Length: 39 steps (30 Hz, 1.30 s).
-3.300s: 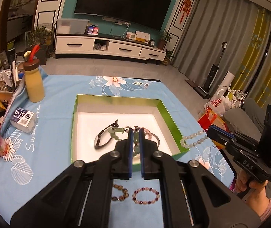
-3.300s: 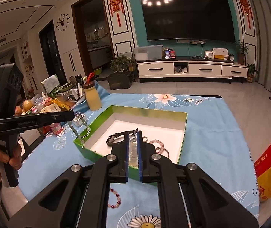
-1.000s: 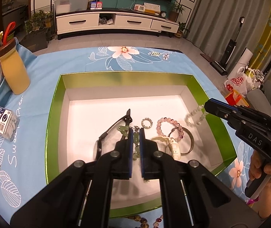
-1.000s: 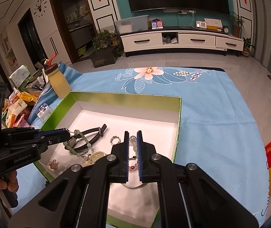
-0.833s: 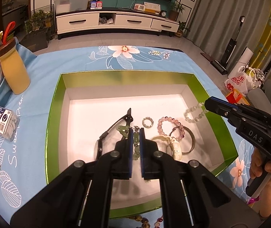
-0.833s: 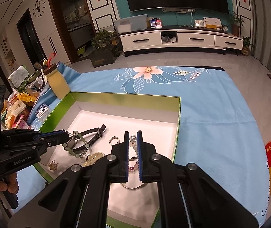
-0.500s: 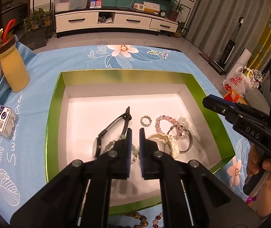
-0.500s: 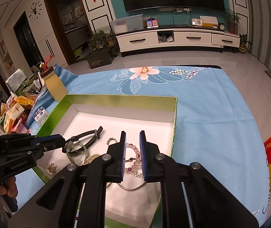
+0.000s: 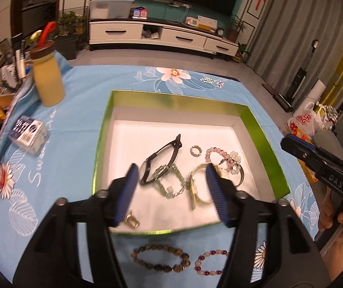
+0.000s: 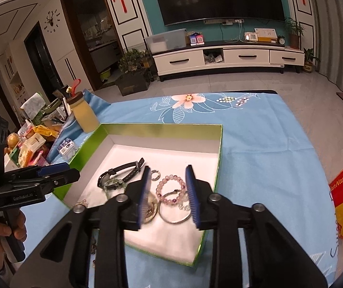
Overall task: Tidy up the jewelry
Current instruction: 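Move the left tool to the brown wooden bead bracelet while the right tool approaches the red-and-white bead bracelet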
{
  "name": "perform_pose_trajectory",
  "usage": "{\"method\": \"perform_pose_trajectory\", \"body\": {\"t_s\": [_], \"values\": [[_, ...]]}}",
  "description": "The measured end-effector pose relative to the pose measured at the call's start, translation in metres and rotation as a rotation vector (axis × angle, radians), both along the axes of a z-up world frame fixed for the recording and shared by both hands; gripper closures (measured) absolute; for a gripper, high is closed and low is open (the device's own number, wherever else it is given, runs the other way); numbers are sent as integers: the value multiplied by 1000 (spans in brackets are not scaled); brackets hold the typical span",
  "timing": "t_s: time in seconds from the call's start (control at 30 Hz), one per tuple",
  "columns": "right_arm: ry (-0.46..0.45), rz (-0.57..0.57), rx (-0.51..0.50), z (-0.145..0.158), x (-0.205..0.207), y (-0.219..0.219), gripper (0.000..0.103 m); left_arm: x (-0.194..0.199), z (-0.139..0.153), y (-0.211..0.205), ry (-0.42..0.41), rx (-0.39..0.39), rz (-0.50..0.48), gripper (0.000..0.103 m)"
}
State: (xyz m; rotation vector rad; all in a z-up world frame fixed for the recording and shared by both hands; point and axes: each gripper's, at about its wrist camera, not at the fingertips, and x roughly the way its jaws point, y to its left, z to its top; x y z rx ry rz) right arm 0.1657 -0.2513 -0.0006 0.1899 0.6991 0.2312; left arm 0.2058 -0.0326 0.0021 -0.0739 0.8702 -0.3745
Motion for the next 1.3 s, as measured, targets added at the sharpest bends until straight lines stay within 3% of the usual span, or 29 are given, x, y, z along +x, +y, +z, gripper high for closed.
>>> {"method": "perform_pose_trajectory", "body": {"t_s": [0.1, 0.2, 0.37, 0.5, 0.83, 1.3], "values": [[-2, -4, 6, 2, -16, -1, 65, -16, 4, 4, -7, 15, 18, 26], [1, -17, 12, 3, -30, -2, 50, -29, 7, 5, -6, 25, 28, 18], [14, -24, 33, 3, -51, -2, 45, -48, 10, 9, 4, 49, 44, 12], [13, -29, 45, 5, -68, 0, 31, -61, 11, 12, 8, 54, 57, 9], [39, -11, 68, 0, -95, 5, 25, -85, 3, 17, 22, 124, 94, 6], [101, 30, 47, -29, -118, 21, 25, -110, -49, 70, 167, 65, 227, 3]]}}
